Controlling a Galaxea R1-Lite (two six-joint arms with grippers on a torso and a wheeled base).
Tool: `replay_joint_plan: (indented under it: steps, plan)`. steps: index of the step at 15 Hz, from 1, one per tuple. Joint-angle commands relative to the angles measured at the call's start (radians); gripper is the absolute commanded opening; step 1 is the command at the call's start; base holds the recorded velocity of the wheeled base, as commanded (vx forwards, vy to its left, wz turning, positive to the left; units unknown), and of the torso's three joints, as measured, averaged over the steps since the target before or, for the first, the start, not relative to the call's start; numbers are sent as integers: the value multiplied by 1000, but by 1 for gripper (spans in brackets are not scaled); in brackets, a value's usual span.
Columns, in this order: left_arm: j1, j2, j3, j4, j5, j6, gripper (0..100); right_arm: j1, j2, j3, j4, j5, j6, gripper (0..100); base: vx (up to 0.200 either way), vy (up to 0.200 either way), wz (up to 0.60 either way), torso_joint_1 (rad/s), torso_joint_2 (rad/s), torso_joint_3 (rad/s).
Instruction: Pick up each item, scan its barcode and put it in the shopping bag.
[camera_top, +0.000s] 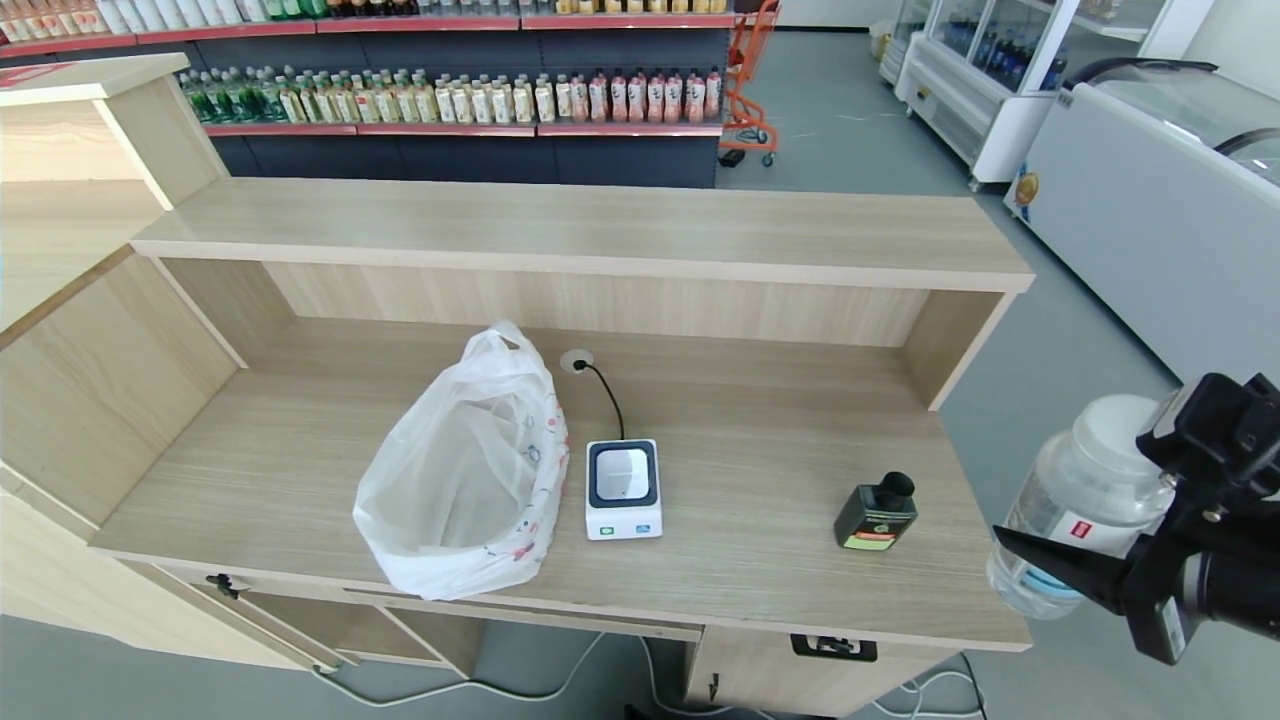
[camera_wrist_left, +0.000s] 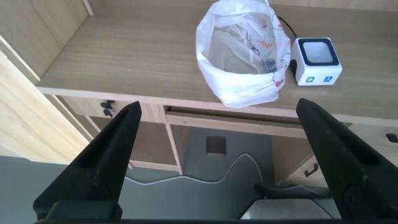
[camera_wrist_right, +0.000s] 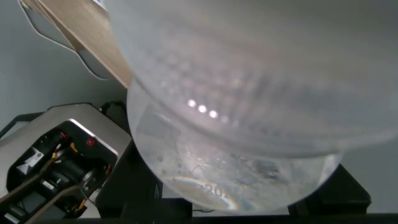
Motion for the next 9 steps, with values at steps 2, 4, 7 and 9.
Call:
replay_joint_plan:
  steps: [2, 4, 7, 9]
  plan:
    - [0, 1, 0, 0, 0, 0, 100, -17, 50, -22, -3, 1, -2, 0, 0, 200, 0, 2, 5, 0]
    - [0, 0, 0, 0, 0, 0, 100, -60, 82, -25, -3, 1, -17, 0, 0, 200, 0, 0, 0, 2]
    - [0, 0, 0, 0, 0, 0, 100, -188, 219, -27, -87, 92, -124, 0, 0, 200, 0, 2, 1, 2]
    - [0, 1, 0, 0, 0, 0, 100, -237, 368, -33, -287, 155, -166, 0, 0, 200, 0, 2, 2, 0]
